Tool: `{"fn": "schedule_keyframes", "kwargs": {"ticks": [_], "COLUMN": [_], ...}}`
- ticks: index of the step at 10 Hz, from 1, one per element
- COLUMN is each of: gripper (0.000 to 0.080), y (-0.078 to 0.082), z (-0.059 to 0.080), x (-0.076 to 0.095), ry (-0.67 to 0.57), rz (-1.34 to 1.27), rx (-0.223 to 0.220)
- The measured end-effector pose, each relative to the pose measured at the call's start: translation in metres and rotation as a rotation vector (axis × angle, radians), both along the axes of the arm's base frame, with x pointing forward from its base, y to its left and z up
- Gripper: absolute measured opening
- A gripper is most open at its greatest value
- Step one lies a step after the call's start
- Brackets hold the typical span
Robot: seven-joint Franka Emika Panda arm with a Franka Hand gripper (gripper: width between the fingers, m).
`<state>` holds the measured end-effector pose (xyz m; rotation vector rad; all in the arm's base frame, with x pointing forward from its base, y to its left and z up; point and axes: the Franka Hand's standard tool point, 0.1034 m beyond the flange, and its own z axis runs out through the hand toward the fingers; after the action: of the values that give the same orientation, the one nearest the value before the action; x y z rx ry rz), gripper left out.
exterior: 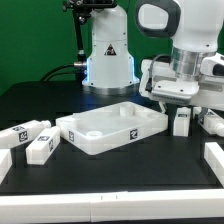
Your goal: Assemble desk
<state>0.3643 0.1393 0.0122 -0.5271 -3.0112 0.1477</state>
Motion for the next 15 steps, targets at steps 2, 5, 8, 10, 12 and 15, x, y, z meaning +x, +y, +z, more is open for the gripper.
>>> {"fn": "schedule_keyframes", "kwargs": {"ticks": [2, 5, 8, 10, 12, 15], "gripper": [0.0642, 0.0648, 0.0649, 0.0649, 0.0649, 0.0649], "y": [-0.012, -0.026, -0.044, -0.048, -0.094, -0.116], "z": [0.015, 0.044, 0.045, 0.044, 0.049, 0.051], "x": [0.008, 0.031, 0.039, 0.037, 0.019, 0.006], "ry": [-0.029, -0.099, -0.107, -0.115, -0.118, -0.128], "rz": [0.002, -0.010, -0.104, -0.220, -0.423, -0.658], "rx": [-0.019, -0.041, -0.044, -0.048, -0.076, -0.102]}}
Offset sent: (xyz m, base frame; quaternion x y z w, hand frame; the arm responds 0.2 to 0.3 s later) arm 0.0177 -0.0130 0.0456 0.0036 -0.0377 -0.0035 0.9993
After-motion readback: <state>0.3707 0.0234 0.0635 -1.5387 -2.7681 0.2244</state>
